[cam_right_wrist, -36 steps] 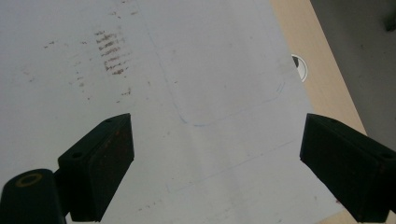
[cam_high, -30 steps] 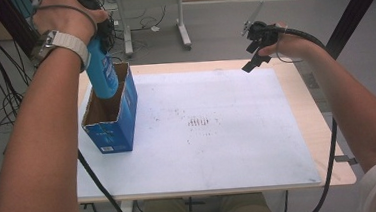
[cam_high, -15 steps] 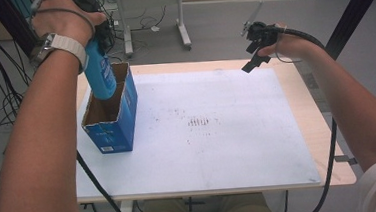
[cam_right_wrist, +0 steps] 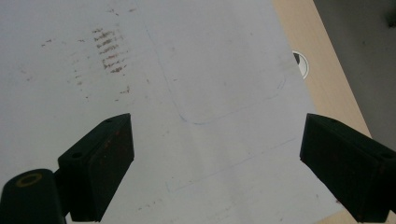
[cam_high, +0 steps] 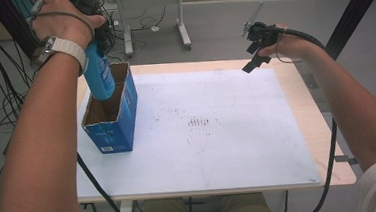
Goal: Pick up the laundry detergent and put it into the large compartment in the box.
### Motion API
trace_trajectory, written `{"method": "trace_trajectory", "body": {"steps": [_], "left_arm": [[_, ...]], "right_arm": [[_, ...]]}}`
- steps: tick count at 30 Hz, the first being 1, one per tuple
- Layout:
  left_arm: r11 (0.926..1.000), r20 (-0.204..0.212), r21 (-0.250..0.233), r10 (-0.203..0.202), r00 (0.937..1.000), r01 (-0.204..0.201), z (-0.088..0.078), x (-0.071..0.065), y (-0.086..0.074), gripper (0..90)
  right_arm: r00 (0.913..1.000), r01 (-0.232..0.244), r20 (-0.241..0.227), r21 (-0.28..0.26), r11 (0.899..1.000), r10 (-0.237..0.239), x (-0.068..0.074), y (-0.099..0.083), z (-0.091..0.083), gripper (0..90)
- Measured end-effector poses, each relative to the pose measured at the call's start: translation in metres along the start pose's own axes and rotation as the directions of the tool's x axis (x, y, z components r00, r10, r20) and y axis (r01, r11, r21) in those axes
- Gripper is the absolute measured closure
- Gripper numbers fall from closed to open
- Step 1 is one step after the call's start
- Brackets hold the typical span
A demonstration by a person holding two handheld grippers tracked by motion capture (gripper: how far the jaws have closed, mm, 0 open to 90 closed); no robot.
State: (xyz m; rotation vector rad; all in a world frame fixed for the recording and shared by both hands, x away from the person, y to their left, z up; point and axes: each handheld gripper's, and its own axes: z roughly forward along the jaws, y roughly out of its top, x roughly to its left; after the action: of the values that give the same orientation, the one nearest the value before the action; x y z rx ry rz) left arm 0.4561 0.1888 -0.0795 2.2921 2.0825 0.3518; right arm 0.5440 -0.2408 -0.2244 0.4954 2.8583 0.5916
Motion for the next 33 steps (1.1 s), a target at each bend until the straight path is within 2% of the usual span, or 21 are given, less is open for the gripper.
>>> {"method": "trace_trajectory", "body": {"steps": [33], "left_arm": [[1.0000, -0.009, 0.000, 0.000, 1.0000, 0.000, 0.029, 0.008, 0.002, 37.7]], "right_arm": [[1.0000, -0.006, -0.003, 0.005, 1.000, 0.006, -0.002, -0.003, 0.005, 9.8]]}}
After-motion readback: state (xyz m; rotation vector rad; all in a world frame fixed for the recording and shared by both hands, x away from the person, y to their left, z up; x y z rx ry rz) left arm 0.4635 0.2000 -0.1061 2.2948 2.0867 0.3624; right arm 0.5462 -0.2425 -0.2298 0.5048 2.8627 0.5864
